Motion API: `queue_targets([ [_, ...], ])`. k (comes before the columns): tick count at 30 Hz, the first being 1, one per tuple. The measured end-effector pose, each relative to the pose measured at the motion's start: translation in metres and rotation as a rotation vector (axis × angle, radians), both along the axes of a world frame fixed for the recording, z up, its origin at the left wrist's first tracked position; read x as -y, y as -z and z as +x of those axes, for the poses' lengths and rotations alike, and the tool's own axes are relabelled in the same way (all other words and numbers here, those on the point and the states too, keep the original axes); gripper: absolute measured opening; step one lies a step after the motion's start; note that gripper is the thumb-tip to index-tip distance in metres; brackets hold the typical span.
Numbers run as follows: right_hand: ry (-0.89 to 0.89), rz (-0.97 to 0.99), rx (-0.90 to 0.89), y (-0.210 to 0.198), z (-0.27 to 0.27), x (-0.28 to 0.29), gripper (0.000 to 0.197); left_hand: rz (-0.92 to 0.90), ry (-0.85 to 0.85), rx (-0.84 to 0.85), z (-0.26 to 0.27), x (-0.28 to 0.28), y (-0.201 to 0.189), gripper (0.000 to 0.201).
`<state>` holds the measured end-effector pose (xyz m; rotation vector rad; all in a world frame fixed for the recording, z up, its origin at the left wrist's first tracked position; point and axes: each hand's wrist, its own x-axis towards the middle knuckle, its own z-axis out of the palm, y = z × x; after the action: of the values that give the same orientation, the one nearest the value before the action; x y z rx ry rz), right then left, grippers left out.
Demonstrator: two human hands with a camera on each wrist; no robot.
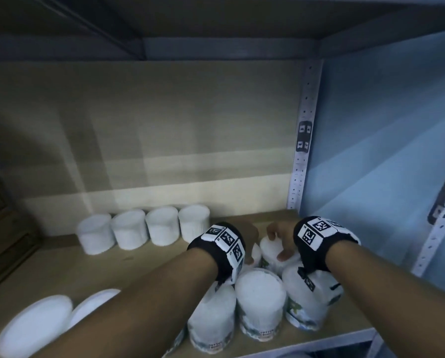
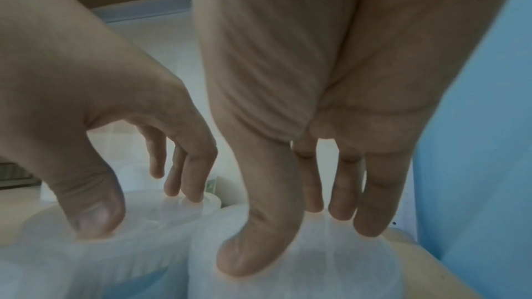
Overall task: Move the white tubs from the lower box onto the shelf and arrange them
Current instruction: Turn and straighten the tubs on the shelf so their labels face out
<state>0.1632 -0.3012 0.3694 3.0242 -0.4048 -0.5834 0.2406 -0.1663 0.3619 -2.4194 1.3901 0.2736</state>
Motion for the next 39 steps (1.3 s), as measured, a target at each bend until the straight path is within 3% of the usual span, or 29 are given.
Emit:
queue_targets([
  [3, 0.003, -0.025, -0.002, 0.001, -0.003, -0.001, 0.059, -0.06, 0.022, -0.07, -0.01, -0.005, -0.003, 0.03],
  [8, 0.027, 0.041, 0.008, -0.012, 0.007, -0.01, 0.055, -0.241, -0.026, -0.16, -0.002, -0.019, -0.016, 0.04],
  [15, 0.006, 0.194, 0.271, -0.046, 0.05, -0.055, 0.038, -0.399, -0.24, -0.101, 0.062, -0.082, -0.044, 0.044],
  [23, -0.058, 0.23, 0.287, -0.042, 0.121, -0.106, 0.038, -0.417, -0.459, -0.091, 0.123, -0.143, -0.037, 0.046],
  [32, -0.072, 0.201, 0.238, -0.01, 0.181, -0.127, 0.052, -0.376, -0.484, -0.12, 0.161, -0.155, -0.012, 0.053],
  [39, -0.104, 0.099, 0.212, -0.001, 0.193, -0.128, 0.061, -0.415, -0.468, -0.113, 0.165, -0.155, -0.005, 0.049],
])
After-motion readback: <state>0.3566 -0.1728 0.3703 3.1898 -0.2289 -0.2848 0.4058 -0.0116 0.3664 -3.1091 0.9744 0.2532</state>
